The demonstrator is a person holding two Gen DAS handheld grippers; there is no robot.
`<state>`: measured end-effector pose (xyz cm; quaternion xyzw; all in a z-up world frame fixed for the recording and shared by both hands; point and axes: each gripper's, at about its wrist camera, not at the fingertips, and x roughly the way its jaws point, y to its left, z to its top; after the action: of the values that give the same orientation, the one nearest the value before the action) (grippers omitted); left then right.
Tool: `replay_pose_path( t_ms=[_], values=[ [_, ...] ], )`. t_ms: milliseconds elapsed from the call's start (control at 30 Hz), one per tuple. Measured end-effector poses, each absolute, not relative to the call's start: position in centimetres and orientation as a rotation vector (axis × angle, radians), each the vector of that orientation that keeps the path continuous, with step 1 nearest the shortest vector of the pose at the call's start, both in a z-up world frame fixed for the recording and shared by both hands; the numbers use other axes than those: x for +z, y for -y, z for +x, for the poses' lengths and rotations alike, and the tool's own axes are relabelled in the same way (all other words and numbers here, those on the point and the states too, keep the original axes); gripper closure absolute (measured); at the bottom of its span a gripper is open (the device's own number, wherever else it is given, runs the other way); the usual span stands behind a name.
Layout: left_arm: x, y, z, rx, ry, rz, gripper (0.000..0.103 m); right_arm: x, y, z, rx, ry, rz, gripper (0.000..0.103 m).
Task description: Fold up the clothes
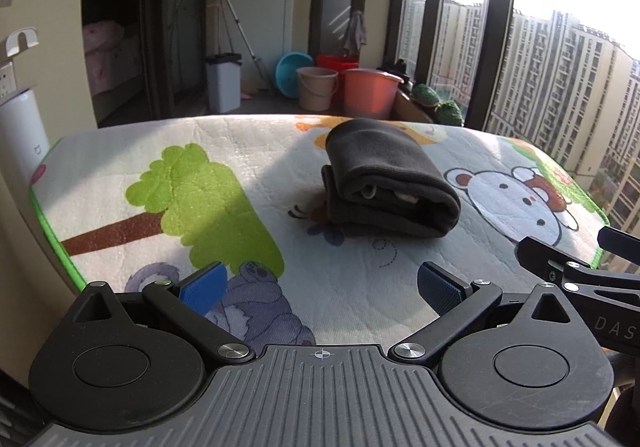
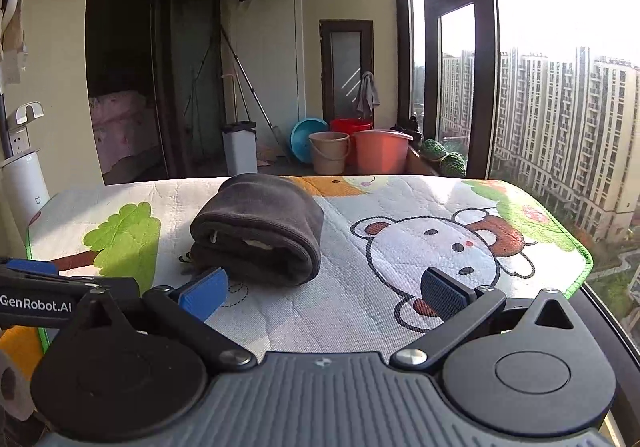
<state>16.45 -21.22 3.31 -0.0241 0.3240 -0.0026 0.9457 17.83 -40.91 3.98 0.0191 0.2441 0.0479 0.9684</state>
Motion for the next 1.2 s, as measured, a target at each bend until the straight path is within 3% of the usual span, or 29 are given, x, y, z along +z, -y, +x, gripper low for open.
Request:
replay_pose_path(
  t_ms=[1200],
  values=[
    [1.2, 20.8, 16.8, 0.007, -0.732, -0.066, 0.0, 1.7, 40.5, 17.8, 0.112, -0.575, 0.064, 0.0]
  ],
)
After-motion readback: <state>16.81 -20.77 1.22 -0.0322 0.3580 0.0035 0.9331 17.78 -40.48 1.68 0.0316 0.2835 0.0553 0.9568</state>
